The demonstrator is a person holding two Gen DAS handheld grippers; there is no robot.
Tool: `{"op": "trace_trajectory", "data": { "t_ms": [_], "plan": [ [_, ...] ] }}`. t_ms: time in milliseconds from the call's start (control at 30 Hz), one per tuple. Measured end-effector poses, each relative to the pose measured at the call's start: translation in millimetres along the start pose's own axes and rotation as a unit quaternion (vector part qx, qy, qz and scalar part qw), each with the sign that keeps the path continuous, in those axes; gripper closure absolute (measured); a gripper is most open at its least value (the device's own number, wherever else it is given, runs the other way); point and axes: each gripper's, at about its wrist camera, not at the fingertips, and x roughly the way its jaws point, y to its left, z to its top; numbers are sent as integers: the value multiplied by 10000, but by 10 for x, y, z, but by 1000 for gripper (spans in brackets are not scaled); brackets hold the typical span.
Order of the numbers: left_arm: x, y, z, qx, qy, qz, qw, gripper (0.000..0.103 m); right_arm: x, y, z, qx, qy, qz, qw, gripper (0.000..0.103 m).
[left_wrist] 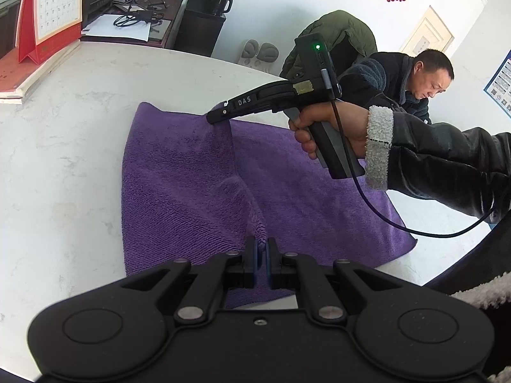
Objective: Fold towel
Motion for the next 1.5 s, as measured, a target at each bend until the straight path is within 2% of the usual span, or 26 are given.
{"op": "trace_trajectory", "data": {
  "t_ms": [267,833,1500],
  "plan": [
    [-14,-89,22,189,-46,6,9998,98,-195,-28,104,-47,-294,95,9995,101],
    [40,-377,122,767,-82,-213,9968,98,-610,-227,213,-184,-744,-54,9970,101],
    [250,-868,245,1326,-32,-635,9891,98,-1146,-707,-62,22,-986,-297,9947,101]
  ]
}}
